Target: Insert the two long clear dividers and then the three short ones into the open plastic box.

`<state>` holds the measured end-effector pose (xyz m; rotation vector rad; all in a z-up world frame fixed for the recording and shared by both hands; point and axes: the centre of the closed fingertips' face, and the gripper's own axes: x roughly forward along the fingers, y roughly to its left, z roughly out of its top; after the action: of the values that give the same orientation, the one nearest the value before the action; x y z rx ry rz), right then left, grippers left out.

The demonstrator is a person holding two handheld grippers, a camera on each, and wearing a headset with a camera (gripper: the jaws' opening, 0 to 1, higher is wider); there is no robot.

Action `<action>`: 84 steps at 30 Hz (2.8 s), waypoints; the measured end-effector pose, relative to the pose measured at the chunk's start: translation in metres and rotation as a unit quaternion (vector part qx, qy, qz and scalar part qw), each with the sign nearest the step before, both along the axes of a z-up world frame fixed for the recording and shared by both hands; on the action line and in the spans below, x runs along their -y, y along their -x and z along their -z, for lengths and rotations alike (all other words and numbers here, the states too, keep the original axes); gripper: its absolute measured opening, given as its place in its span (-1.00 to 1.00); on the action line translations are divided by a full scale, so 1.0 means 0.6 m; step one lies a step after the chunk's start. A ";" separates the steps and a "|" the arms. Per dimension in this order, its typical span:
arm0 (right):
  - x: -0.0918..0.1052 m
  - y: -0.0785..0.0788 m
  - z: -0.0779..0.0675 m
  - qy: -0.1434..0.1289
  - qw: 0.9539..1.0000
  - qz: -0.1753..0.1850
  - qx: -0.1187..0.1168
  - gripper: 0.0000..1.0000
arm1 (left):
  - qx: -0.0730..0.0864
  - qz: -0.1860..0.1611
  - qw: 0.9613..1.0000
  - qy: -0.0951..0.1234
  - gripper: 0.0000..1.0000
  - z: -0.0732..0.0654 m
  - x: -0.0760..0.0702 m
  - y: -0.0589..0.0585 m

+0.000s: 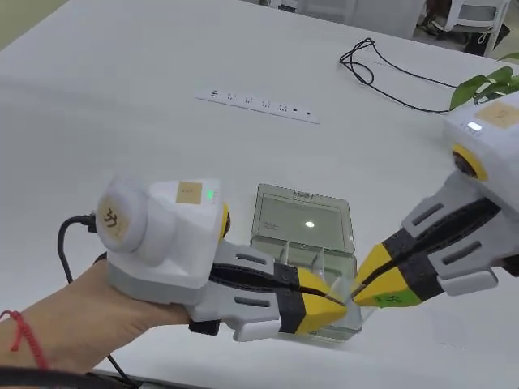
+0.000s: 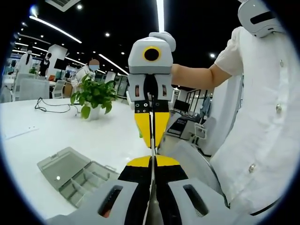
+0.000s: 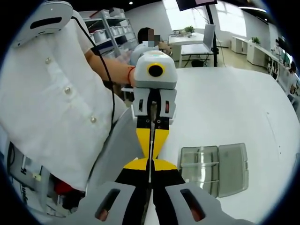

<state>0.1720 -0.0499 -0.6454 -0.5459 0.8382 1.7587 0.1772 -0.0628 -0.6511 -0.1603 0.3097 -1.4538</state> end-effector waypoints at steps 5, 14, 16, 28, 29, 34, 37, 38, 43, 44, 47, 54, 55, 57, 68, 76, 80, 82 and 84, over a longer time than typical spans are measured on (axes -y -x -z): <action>-0.001 -0.001 0.000 -0.002 1.000 0.000 0.002 -0.95 | -0.003 -0.005 1.000 0.002 -1.00 0.001 -0.001 -0.001; -0.002 -0.005 -0.001 -0.005 1.000 0.002 0.006 -0.95 | -0.003 -0.014 1.000 -0.011 -0.97 0.013 -0.006 -0.003; -0.002 -0.006 -0.001 -0.004 1.000 0.002 0.007 -0.95 | -0.005 -0.019 1.000 -0.015 -0.92 0.016 -0.009 -0.005; 0.004 -0.026 0.001 -0.005 1.000 0.019 0.021 -0.95 | -0.002 -0.051 0.998 -0.031 -0.59 0.031 -0.037 -0.019; 0.005 -0.028 0.001 -0.005 1.000 0.021 0.023 -0.95 | -0.001 -0.053 0.998 -0.033 -0.57 0.033 -0.039 -0.020; 0.007 -0.037 0.005 -0.003 0.999 0.027 0.029 -0.95 | 0.000 -0.067 0.997 -0.041 -0.41 0.039 -0.051 -0.029; 0.008 -0.044 0.008 -0.001 0.999 0.030 0.034 -0.95 | 0.005 -0.076 0.996 -0.047 -0.29 0.044 -0.059 -0.034; 0.009 -0.047 0.009 0.000 0.999 0.032 0.036 -0.95 | 0.004 -0.079 0.996 -0.050 -0.24 0.046 -0.061 -0.036; 0.012 -0.064 0.016 0.001 0.998 0.044 0.040 -0.95 | 0.009 -0.089 0.994 -0.060 -0.08 0.054 -0.074 -0.043; 0.012 -0.066 0.017 0.002 0.998 0.045 0.041 -0.95 | 0.009 -0.090 0.994 -0.061 -0.05 0.055 -0.075 -0.043; 0.013 -0.073 0.022 0.005 0.998 0.049 0.046 -0.95 | 0.014 -0.093 0.993 -0.068 0.07 0.059 -0.081 -0.046; 0.011 -0.094 0.035 0.008 0.997 0.059 0.057 -0.95 | 0.016 -0.102 0.992 -0.077 0.34 0.071 -0.091 -0.054; 0.011 -0.096 0.036 0.008 0.996 0.060 0.058 -0.95 | 0.016 -0.103 0.992 -0.077 0.39 0.072 -0.092 -0.055; 0.008 -0.102 0.042 0.008 0.996 0.063 0.059 -0.95 | 0.019 -0.106 0.991 -0.084 0.52 0.078 -0.095 -0.058; 0.003 -0.138 0.082 0.006 0.994 0.085 0.069 -0.95 | 0.008 -0.115 0.988 -0.101 0.85 0.107 -0.110 -0.066; 0.007 -0.165 0.126 0.001 0.992 0.101 0.079 -0.95 | 0.002 -0.119 0.987 -0.107 0.94 0.116 -0.115 -0.069; 0.011 -0.173 0.148 0.002 0.991 0.107 0.077 -0.95 | 0.000 -0.120 0.987 -0.107 0.94 0.117 -0.116 -0.070; 0.012 -0.173 0.158 0.000 0.991 0.107 0.074 -0.95 | -0.002 -0.122 0.987 -0.107 0.95 0.118 -0.116 -0.071; 0.013 -0.175 0.164 -0.001 0.991 0.109 0.074 -0.95 | -0.004 -0.122 0.987 -0.107 0.95 0.119 -0.116 -0.071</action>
<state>0.2770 -0.0574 -0.7435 -0.5552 0.7620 1.5018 0.2197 0.0070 -0.7223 -0.0283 0.4344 -1.1697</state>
